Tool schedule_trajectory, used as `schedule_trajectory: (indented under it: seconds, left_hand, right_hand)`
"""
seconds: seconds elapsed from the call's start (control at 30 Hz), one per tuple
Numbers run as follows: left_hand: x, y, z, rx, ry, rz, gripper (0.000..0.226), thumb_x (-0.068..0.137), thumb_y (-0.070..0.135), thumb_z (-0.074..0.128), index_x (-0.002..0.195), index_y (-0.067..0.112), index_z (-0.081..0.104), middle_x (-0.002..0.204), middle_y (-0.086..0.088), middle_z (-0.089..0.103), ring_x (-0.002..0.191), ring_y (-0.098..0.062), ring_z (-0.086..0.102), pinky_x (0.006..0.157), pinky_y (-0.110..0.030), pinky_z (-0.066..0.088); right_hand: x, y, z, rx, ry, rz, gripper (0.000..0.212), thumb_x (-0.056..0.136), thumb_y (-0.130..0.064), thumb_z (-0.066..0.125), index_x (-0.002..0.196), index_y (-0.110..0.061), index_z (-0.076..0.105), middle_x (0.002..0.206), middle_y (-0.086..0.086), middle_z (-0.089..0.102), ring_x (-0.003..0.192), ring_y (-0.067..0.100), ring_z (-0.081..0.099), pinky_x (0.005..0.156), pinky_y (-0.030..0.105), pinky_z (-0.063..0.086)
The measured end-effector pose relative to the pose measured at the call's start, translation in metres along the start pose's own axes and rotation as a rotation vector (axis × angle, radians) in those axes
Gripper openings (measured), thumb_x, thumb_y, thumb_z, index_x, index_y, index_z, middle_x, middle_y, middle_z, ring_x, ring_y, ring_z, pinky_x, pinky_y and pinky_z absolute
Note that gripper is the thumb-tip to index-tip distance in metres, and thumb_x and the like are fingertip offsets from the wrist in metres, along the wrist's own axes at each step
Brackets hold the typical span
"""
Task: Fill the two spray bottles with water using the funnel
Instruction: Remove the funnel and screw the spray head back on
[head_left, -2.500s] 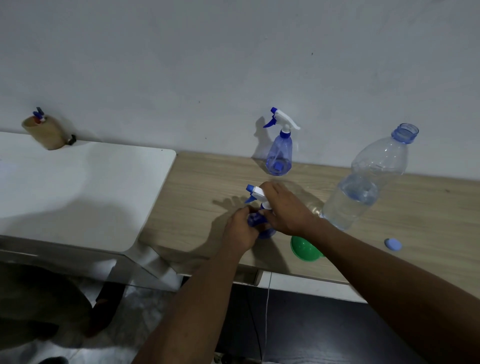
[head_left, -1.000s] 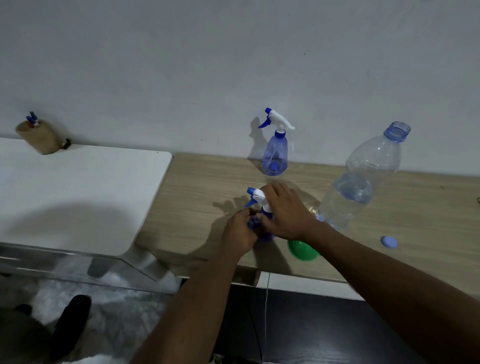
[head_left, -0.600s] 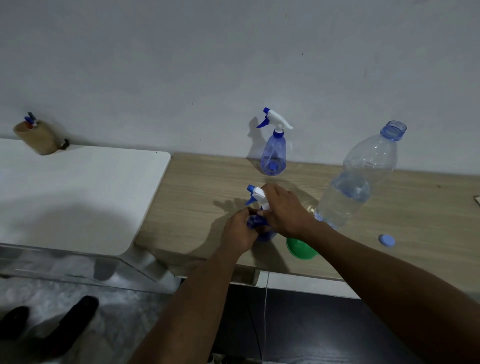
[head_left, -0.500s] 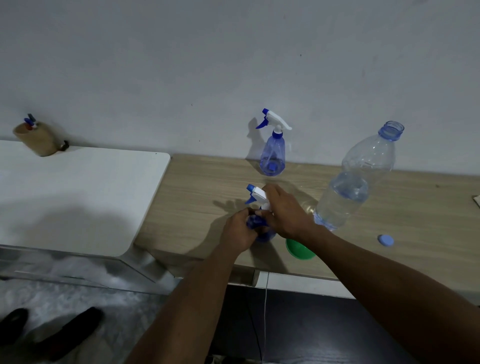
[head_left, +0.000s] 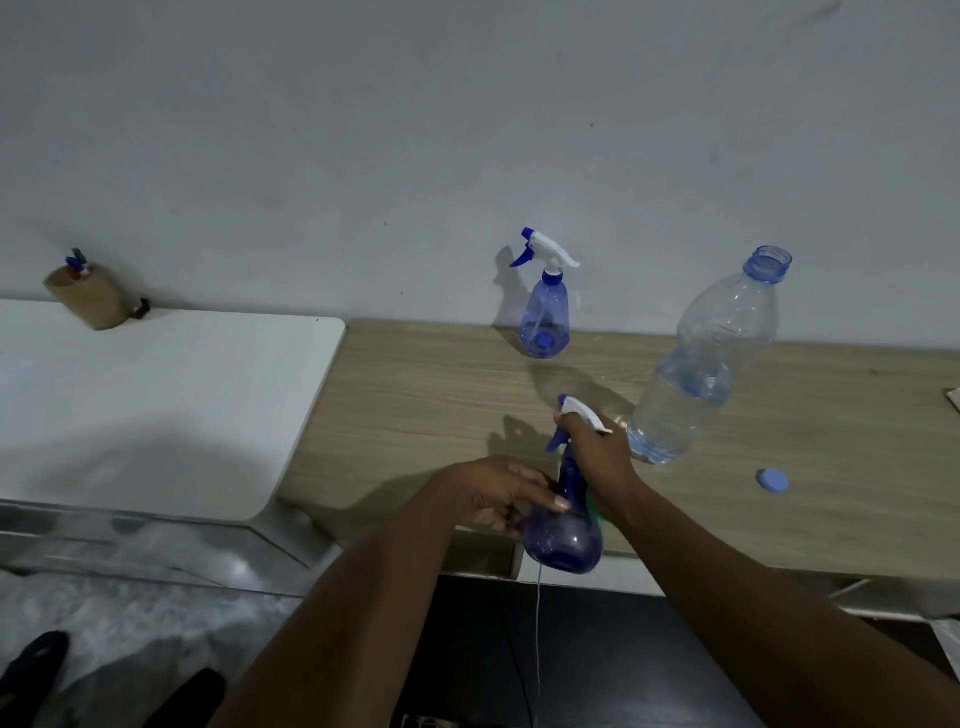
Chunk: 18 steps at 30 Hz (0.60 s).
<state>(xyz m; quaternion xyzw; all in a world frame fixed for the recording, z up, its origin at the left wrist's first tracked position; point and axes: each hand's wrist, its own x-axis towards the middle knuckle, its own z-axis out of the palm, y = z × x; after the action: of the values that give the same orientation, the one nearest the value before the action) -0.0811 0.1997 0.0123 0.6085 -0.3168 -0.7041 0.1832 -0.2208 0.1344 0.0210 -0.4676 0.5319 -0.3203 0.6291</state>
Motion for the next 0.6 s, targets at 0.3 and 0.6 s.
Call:
schedule_trajectory:
  seconds: [0.3,0.6]
  left_hand:
    - [-0.008,-0.007,0.002,0.014,-0.075,-0.102,0.043,0.085,0.028,0.083,0.124,0.015,0.071,0.129,-0.012,0.068,0.111,-0.025,0.067,0.095,-0.037,0.056]
    - [-0.012,-0.011,0.003,0.026,-0.093,-0.118,0.026,0.087,0.025,0.081,0.11,0.018,0.073,0.128,-0.013,0.068,0.114,-0.027,0.066,0.103,-0.04,0.054]
  right_hand:
    - [-0.01,0.011,0.007,0.085,0.012,0.145,0.025,0.097,-0.029,0.054,0.095,-0.007,0.064,0.074,0.013,0.07,0.07,0.027,0.069,0.071,0.037,0.054]
    - [-0.016,0.011,0.011,0.02,-0.021,0.127,0.027,0.096,-0.028,0.06,0.093,-0.003,0.068,0.074,0.016,0.071,0.067,0.027,0.068,0.067,0.037,0.055]
